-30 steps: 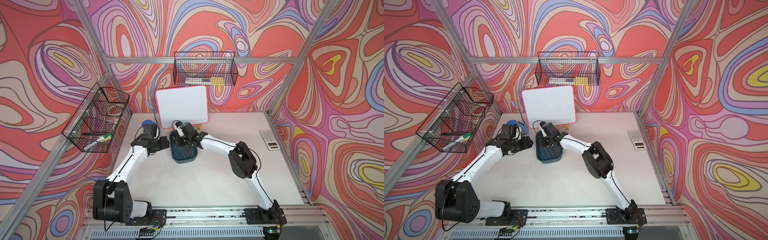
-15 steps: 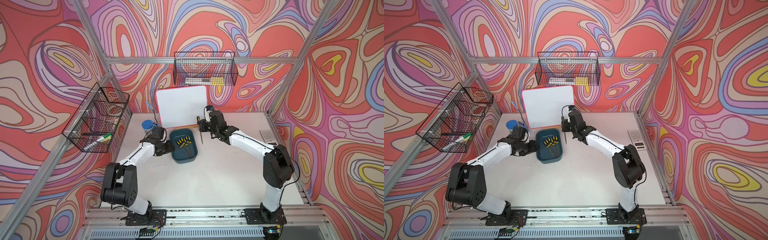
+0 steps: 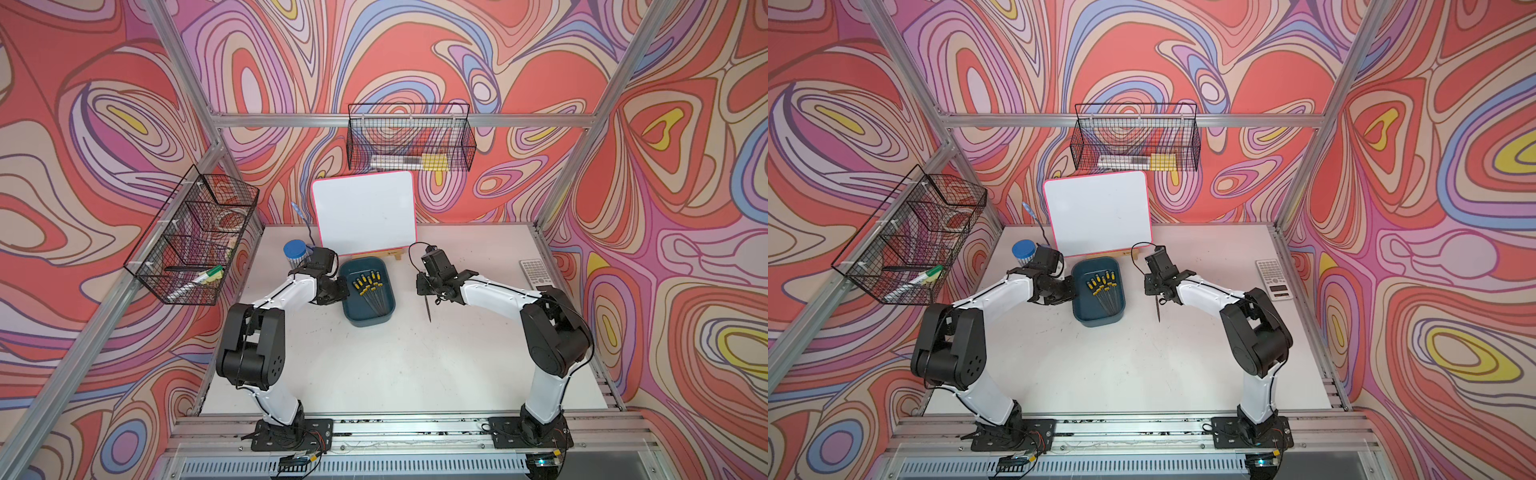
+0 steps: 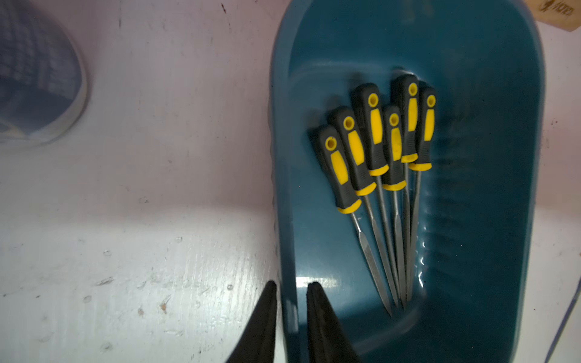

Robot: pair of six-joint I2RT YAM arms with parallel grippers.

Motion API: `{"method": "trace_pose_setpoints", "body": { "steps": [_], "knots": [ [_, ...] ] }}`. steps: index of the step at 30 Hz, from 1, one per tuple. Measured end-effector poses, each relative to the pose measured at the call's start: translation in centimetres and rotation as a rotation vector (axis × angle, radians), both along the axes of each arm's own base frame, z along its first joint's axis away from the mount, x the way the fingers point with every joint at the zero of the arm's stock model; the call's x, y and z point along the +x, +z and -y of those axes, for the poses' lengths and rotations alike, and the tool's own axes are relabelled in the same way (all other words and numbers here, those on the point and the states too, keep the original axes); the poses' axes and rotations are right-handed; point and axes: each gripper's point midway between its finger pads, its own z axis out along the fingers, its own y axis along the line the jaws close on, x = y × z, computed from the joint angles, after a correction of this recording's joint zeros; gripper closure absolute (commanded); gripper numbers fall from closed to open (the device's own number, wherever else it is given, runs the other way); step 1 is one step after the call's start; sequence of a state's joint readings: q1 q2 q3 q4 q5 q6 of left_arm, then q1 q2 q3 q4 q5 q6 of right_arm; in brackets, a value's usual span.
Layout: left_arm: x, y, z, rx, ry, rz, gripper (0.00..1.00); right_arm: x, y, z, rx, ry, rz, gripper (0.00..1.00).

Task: Take the file tool out of the storage box
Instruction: Place the file tool at the center of the board.

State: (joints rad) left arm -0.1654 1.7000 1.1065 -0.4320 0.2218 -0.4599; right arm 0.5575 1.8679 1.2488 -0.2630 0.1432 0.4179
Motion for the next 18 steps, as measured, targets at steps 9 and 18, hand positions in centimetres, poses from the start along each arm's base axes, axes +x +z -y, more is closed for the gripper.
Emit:
{"method": "trace_pose_setpoints", "body": {
  "steps": [9, 18],
  "knots": [
    [-0.1, -0.1, -0.5, 0.053, -0.02, 0.003, 0.93, -0.9, -5.8, 1.1, -0.073, -0.057, -0.138, 0.95],
    [-0.6, -0.1, -0.9, 0.08, -0.03, -0.007, 0.78, -0.5, -5.9, 1.0, -0.058, -0.101, -0.146, 0.73]
  ]
}}
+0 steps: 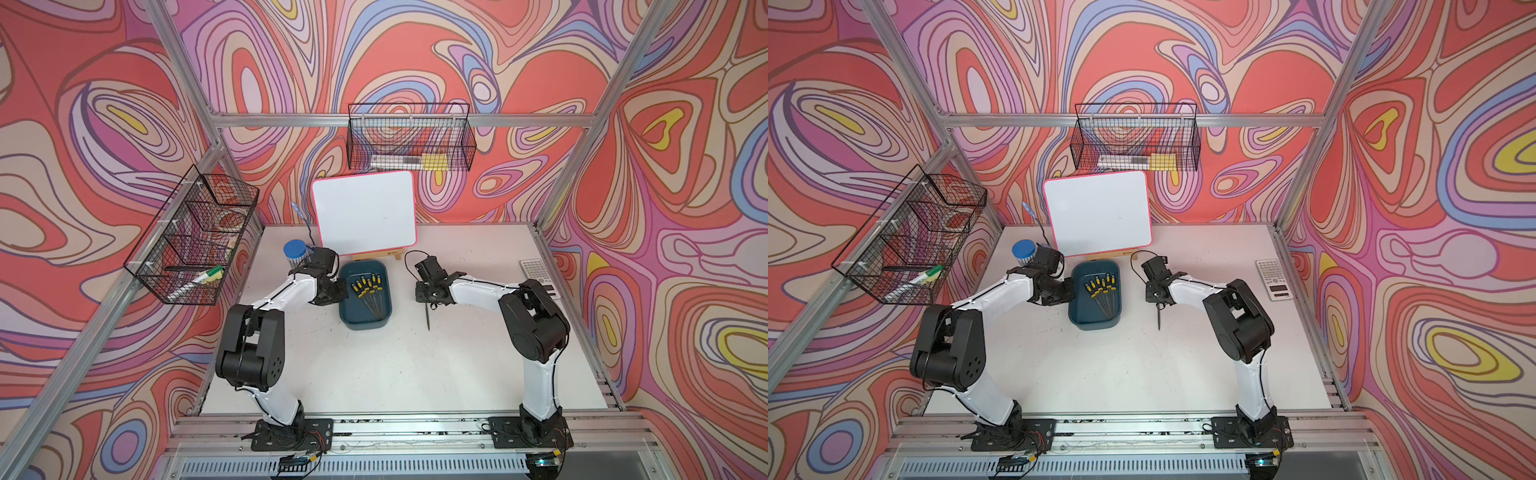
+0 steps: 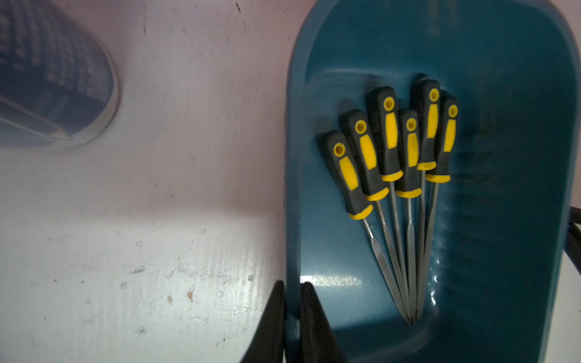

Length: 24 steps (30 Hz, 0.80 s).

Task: Take the file tool out of the storage box
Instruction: Place the file tool at the center of the board, then pick up the file tool from the storage box.

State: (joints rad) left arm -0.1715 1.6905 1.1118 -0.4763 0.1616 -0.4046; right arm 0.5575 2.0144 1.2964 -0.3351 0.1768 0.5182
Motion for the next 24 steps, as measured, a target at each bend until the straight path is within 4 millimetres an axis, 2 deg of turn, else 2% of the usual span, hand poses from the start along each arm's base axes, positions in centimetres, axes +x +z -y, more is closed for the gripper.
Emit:
{"method": "trace_pose_setpoints", "body": {
  "steps": [4, 9, 12, 14, 17, 21, 24],
  "knots": [
    [-0.1, 0.2, 0.0, -0.001, -0.001, 0.003, 0.73, -0.2, -0.1, 0.3, -0.009, -0.01, -0.009, 0.59],
    [0.0, 1.5, 0.1, -0.01, -0.002, 0.035, 0.69, 0.3, 0.7, 0.3, -0.026, -0.004, 0.005, 0.55],
    [0.0, 2.9, 0.2, -0.021, 0.0, 0.069, 0.67, 1.1, 2.4, -0.4, -0.02, 0.023, 0.043, 0.55],
    [0.1, 3.8, 0.2, -0.029, 0.002, 0.093, 0.66, 1.7, 4.4, -1.4, -0.006, 0.065, 0.087, 0.55],
    [0.1, 5.5, 0.2, -0.04, 0.006, 0.135, 0.65, 2.5, 8.5, -5.1, 0.04, 0.183, 0.178, 0.55],
    [0.1, 7.2, 0.0, -0.056, 0.023, 0.179, 0.64, 1.8, 13.7, -12.1, 0.148, 0.39, 0.287, 0.56],
    [0.1, 7.8, -0.7, -0.069, 0.053, 0.193, 0.64, 0.8, 15.3, -16.9, 0.225, 0.529, 0.312, 0.57]
  ]
}}
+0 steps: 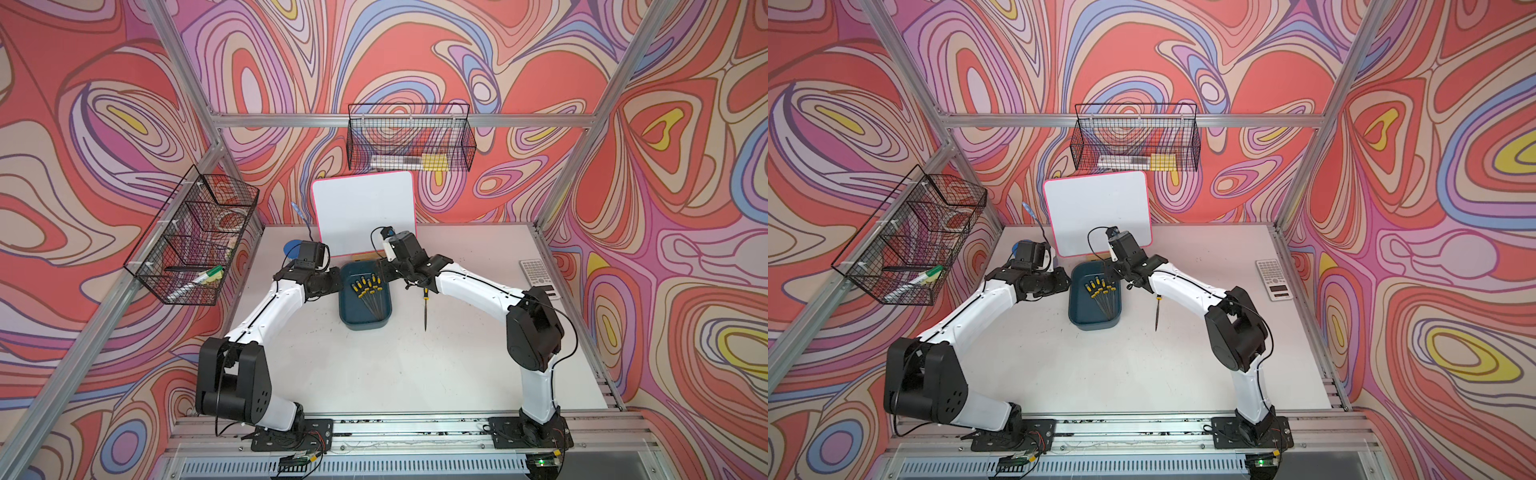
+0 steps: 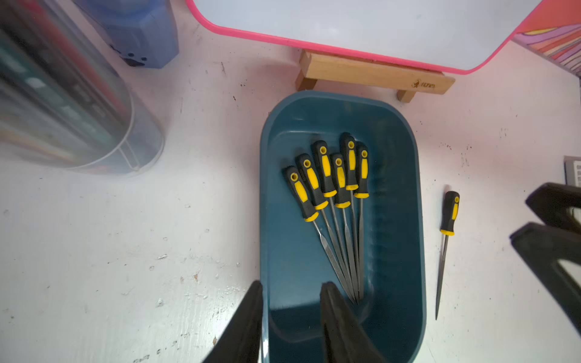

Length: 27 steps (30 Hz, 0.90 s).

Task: Take the file tool out of the storage box
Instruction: Pick up the file tool from the storage box.

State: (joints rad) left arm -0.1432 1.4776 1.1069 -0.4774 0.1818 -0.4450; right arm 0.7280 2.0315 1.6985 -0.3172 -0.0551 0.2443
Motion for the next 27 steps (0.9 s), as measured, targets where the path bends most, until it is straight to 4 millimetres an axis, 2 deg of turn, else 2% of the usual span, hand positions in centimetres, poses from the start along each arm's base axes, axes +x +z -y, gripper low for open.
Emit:
{"method": "trace_pose_setpoints", "body": {
  "steps": [2, 4, 9, 12, 15, 22, 25, 27],
  "knots": [
    [-0.1, 0.0, -0.5, -0.002, 0.014, -0.001, 0.63, -0.1, -0.7, -2.1, 0.014, 0.06, -0.008, 0.58],
    [-0.2, -0.2, -0.9, -0.002, 0.023, -0.005, 0.63, 0.1, -2.9, -3.7, 0.004, 0.103, -0.037, 0.58],
    [-0.8, -0.5, -1.1, -0.003, 0.029, -0.013, 0.62, 0.0, -9.9, -5.2, -0.066, 0.152, -0.146, 0.6],
    [-1.0, -0.5, -1.1, -0.005, 0.031, -0.013, 0.62, -0.4, -12.5, -5.4, -0.098, 0.17, -0.194, 0.61],
    [-1.0, -0.5, -1.1, -0.006, 0.031, -0.013, 0.62, -0.6, -13.0, -6.0, -0.105, 0.189, -0.205, 0.61],
    [-1.2, -0.9, -1.1, -0.007, 0.033, -0.024, 0.62, -0.1, -11.4, -7.6, -0.081, 0.214, -0.168, 0.62],
    [-1.4, -1.1, -1.1, -0.009, 0.035, -0.03, 0.61, -0.1, -12.0, -8.0, -0.088, 0.217, -0.174, 0.62],
    [-1.5, -1.3, -1.1, -0.009, 0.035, -0.036, 0.61, -0.1, -13.2, -7.8, -0.108, 0.214, -0.189, 0.62]
  ]
}}
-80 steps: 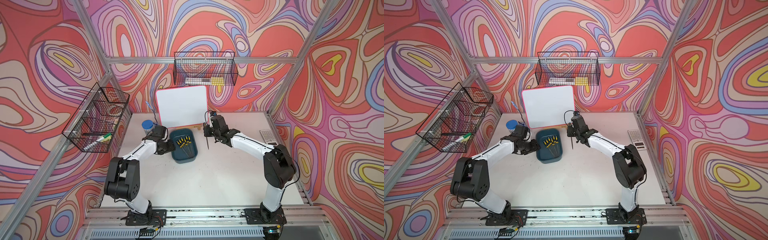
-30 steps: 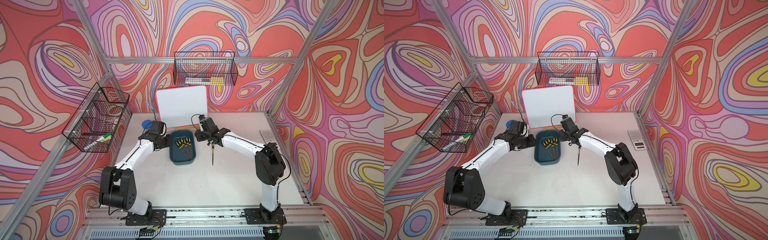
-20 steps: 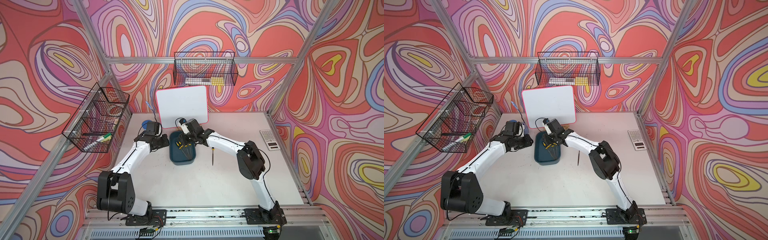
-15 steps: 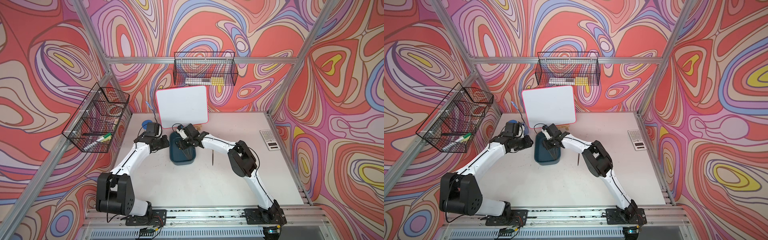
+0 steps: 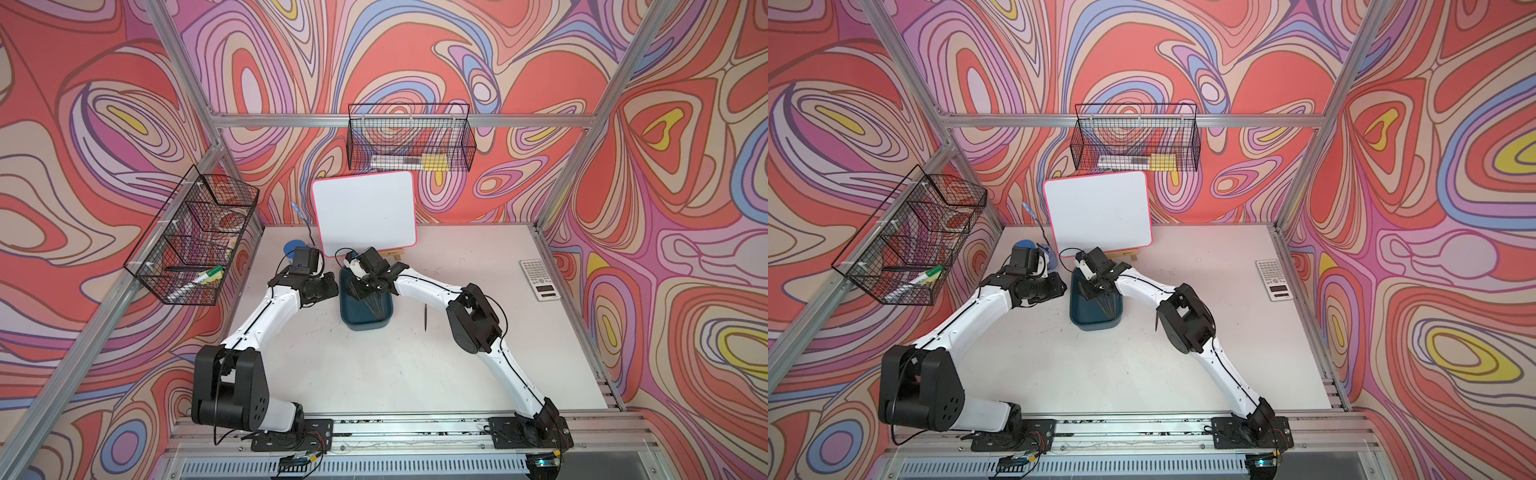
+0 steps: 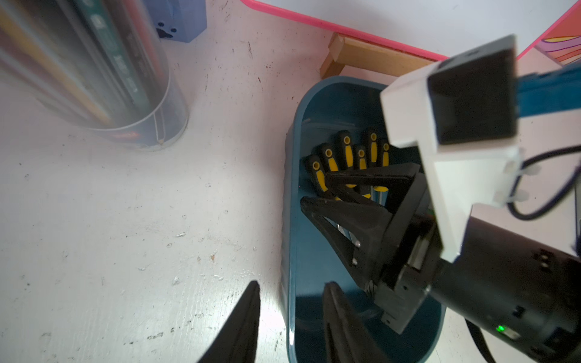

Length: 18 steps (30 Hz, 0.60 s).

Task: Take the file tool out of the storage box
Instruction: Pick up the file tool from the storage box.

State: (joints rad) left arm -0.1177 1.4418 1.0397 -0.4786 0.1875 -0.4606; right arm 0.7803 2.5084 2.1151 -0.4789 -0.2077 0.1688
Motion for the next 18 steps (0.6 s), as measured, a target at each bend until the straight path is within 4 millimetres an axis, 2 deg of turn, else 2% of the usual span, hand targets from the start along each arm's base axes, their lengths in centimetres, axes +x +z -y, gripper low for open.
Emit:
{"method": "trace_pose_setpoints", "body": {
  "steps": [3, 14, 18],
  "knots": [
    [-0.1, -0.2, 0.0, 0.001, 0.0, -0.005, 0.61, 0.3, 0.3, 0.0, -0.005, -0.006, 0.012, 0.62],
    [-0.5, -0.8, -0.1, 0.002, 0.0, -0.019, 0.61, 0.9, -0.8, 1.0, -0.073, -0.046, 0.038, 0.63],
    [-0.5, -0.8, -0.1, 0.002, 0.0, -0.02, 0.61, 0.6, -1.3, 1.0, -0.09, -0.035, 0.038, 0.76]
  ]
}}
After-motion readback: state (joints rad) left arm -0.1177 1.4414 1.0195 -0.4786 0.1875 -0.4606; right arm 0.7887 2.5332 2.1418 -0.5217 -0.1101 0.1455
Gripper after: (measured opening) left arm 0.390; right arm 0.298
